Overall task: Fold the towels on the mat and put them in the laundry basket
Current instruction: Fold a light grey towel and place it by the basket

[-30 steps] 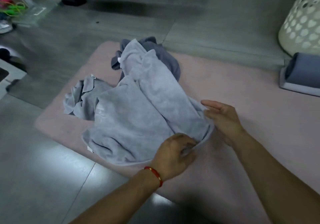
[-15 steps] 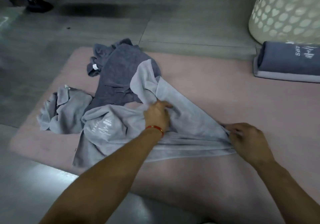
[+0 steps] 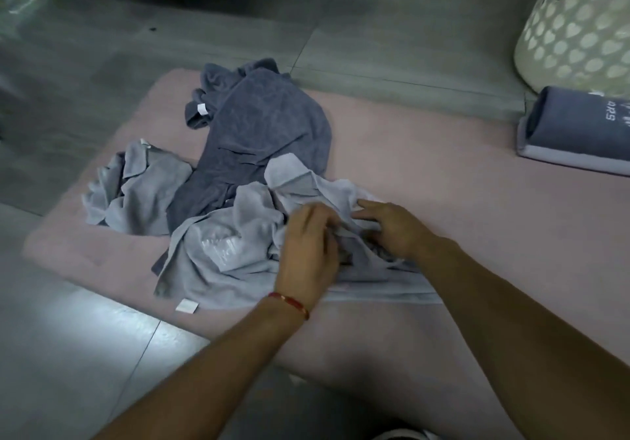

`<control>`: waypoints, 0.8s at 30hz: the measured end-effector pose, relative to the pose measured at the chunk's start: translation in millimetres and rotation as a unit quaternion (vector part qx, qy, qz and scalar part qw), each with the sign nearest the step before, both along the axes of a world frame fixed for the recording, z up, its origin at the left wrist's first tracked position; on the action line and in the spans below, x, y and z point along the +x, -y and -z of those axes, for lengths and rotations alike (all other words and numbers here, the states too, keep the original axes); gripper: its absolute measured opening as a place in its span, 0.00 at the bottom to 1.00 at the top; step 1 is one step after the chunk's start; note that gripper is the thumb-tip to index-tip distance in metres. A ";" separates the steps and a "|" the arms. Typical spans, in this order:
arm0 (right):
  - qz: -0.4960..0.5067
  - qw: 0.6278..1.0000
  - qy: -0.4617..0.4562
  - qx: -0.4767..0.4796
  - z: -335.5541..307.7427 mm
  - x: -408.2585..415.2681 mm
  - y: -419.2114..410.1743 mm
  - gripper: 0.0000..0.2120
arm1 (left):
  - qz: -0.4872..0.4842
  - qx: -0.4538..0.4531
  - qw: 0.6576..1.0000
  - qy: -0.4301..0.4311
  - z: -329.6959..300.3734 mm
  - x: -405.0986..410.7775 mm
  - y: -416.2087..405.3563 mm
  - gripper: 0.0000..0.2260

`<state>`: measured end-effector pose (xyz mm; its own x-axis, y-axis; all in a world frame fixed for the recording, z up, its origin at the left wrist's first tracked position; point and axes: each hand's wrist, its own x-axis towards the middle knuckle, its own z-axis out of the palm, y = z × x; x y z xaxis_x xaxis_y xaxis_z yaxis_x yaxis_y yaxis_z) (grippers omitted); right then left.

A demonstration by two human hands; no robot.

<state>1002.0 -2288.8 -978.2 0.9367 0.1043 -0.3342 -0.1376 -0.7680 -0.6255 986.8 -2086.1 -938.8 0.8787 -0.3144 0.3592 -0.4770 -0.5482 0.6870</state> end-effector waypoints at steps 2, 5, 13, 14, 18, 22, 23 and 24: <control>0.040 0.995 0.087 0.032 7.4 -20.7 -1.8 0.17 | -0.107 0.058 0.993 0.005 -4.0 45.2 -5.5 0.13; 0.042 0.988 0.149 0.022 15.8 -48.1 3.5 0.16 | -0.148 0.197 0.953 -0.179 -4.7 102.3 -6.7 0.31; 0.116 0.982 0.150 -0.005 -33.5 -56.7 17.9 0.28 | -0.093 -0.025 0.928 -0.359 -24.3 88.1 15.2 0.15; 0.116 0.979 0.166 0.030 -46.3 -56.9 14.7 0.33 | -0.090 -0.111 0.903 -0.406 -34.9 80.9 25.0 0.15; 0.166 0.953 0.158 0.201 -84.8 -52.3 1.2 0.39 | -0.031 -0.274 0.806 -0.523 -70.3 60.7 65.5 0.15; 0.272 0.920 0.201 0.198 -95.9 -52.9 41.4 0.17 | 0.022 -0.096 0.886 -0.452 -93.9 54.6 83.5 0.09; 0.270 0.924 0.186 0.196 -103.9 -57.7 57.1 0.19 | 0.047 -0.003 0.930 -0.365 -95.7 56.5 85.3 0.08; 0.252 0.935 0.163 0.192 -115.6 -63.2 73.0 0.19 | 0.081 0.077 0.962 -0.250 -98.8 59.5 89.9 0.08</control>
